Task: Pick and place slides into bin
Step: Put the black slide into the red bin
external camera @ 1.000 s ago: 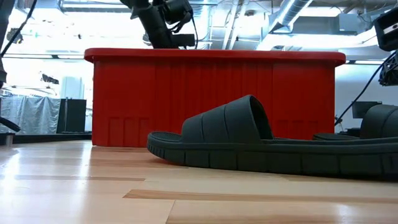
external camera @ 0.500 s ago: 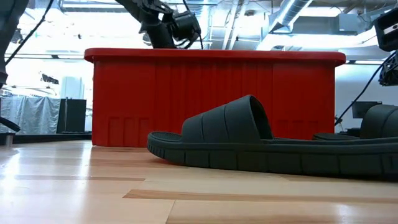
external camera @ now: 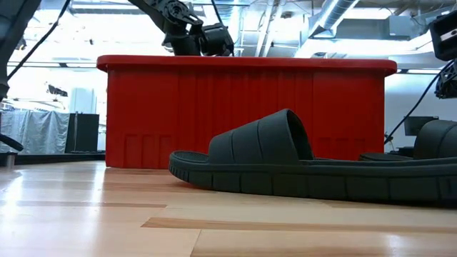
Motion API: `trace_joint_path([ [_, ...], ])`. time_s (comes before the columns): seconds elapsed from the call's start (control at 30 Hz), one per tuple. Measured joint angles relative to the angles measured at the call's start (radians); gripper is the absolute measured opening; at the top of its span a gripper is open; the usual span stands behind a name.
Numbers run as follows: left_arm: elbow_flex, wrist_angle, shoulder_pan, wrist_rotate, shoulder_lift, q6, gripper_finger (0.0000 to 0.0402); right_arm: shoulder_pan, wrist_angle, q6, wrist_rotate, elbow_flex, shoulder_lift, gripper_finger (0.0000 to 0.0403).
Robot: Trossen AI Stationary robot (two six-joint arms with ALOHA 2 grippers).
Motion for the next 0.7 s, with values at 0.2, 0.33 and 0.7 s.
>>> trace_joint_path([
  [0.2,0.000,-0.015,0.000,0.017,0.003,-0.036,0.0000,0.001,0.000,0.000,0.000,0.000,0.000,0.0070],
  [0.33,0.000,-0.059,-0.002,0.017,0.003,-0.062,0.0000,0.001,0.000,0.000,0.000,0.000,0.000,0.0070],
  [0.7,0.000,-0.079,-0.008,0.014,0.003,-0.071,0.0001,0.000,0.000,0.000,0.000,0.000,0.000,0.0070],
])
